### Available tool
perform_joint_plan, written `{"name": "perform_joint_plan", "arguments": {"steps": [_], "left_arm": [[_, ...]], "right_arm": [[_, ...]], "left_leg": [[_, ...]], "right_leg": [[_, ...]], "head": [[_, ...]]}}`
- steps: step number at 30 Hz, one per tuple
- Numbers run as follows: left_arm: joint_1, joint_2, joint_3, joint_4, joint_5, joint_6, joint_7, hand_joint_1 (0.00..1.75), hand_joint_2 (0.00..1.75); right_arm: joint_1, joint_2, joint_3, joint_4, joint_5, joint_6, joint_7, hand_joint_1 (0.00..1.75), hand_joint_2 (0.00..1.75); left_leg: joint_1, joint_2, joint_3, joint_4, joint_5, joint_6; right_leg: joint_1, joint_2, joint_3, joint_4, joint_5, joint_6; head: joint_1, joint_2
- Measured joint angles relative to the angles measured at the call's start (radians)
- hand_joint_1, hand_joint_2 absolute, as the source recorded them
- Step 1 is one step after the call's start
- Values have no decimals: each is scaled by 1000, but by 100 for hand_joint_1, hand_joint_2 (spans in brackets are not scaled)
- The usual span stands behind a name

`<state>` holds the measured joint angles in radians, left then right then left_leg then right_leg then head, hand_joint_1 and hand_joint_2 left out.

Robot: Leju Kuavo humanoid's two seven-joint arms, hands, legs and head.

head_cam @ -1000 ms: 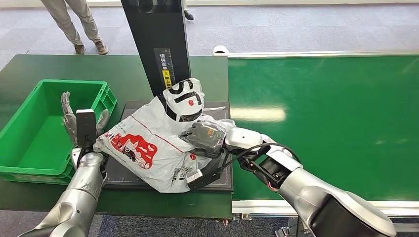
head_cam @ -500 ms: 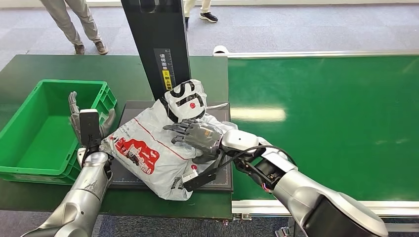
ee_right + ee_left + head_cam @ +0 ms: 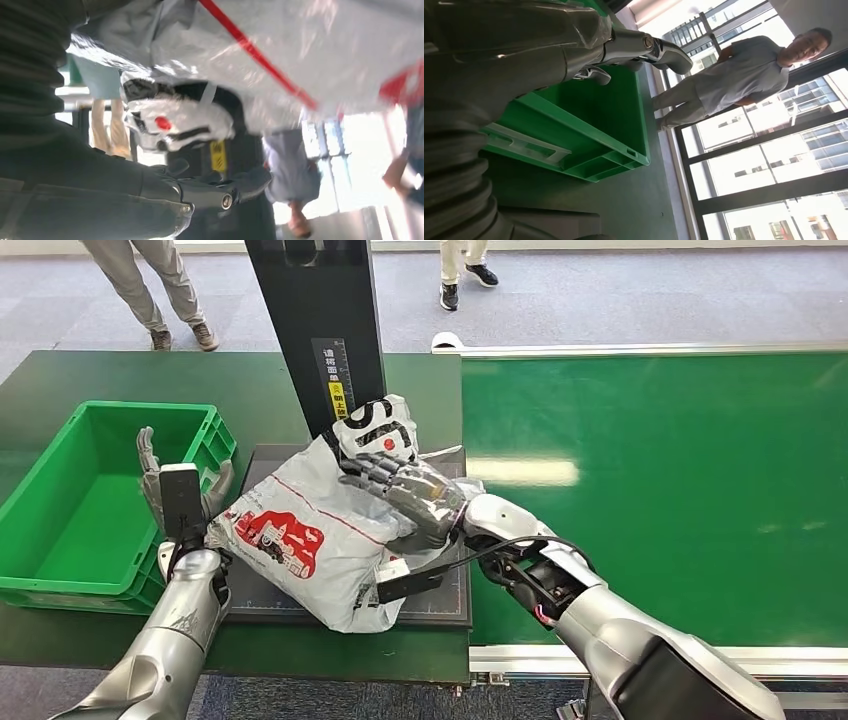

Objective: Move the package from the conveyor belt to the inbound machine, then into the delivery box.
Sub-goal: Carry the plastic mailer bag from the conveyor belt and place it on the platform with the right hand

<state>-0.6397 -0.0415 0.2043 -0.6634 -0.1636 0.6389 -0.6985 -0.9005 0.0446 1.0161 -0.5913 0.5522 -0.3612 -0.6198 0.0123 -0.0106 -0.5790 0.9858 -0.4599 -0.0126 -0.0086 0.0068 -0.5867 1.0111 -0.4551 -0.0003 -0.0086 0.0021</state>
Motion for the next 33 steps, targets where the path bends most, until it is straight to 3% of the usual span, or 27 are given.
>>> {"name": "perform_joint_plan", "arguments": {"steps": [6, 13, 28, 33], "left_arm": [[3, 4, -27, -1, 21, 11, 0, 0, 175], [3, 7, -55, -1, 40, 19, 0, 0, 175], [3, 11, -79, -1, 49, 23, 0, 0, 175], [3, 14, -83, 0, 56, 25, 0, 0, 175]], "right_arm": [[42, 4, -172, -19, -169, 37, -42, 0, 175], [68, 11, -269, -22, -262, 155, -70, 0, 175], [85, 20, -330, -22, -297, 194, -74, 0, 175], [88, 21, -352, -21, -390, 338, -66, 0, 175]], "left_leg": [[0, 0, 0, 0, 0, 0], [0, 0, 0, 0, 0, 0], [0, 0, 0, 0, 0, 0], [0, 0, 0, 0, 0, 0]], "right_leg": [[0, 0, 0, 0, 0, 0], [0, 0, 0, 0, 0, 0], [0, 0, 0, 0, 0, 0], [0, 0, 0, 0, 0, 0]], "head": [[0, 0], [0, 0], [0, 0], [0, 0]]}}
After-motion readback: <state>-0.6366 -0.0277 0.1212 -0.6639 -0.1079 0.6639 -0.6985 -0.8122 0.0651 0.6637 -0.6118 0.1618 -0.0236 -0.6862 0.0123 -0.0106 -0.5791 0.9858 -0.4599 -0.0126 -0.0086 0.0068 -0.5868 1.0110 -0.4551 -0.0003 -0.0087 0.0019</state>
